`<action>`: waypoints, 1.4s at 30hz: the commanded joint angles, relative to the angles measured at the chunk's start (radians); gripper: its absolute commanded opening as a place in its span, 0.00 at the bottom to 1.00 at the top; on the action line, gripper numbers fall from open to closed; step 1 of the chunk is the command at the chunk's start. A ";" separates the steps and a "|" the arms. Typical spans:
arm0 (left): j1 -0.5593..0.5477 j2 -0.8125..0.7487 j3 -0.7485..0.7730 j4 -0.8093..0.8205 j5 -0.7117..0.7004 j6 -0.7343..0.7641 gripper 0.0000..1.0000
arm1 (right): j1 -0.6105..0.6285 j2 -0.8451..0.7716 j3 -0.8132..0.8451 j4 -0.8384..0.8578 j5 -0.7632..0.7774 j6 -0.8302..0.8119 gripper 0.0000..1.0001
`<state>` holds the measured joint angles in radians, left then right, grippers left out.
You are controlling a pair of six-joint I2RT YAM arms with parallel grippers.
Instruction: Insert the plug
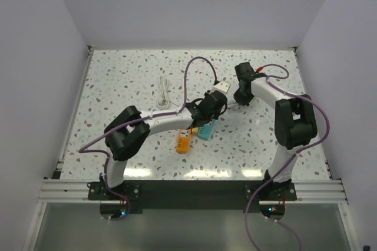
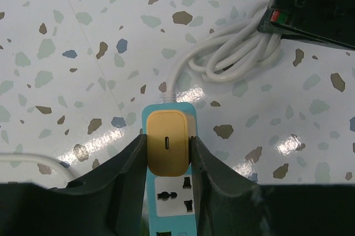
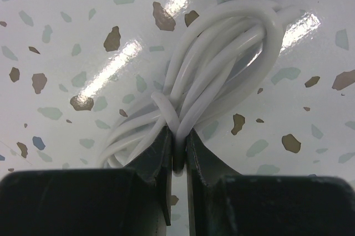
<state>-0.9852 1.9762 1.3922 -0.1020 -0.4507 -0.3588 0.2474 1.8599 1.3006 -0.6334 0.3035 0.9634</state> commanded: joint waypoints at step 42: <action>-0.136 0.133 -0.006 -0.111 -0.059 0.078 0.46 | -0.007 0.008 0.008 0.031 -0.007 -0.006 0.00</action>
<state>-1.1011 2.0602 1.4105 -0.0578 -0.6521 -0.2844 0.2455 1.8462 1.2716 -0.6022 0.2985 0.9558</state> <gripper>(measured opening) 0.409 0.122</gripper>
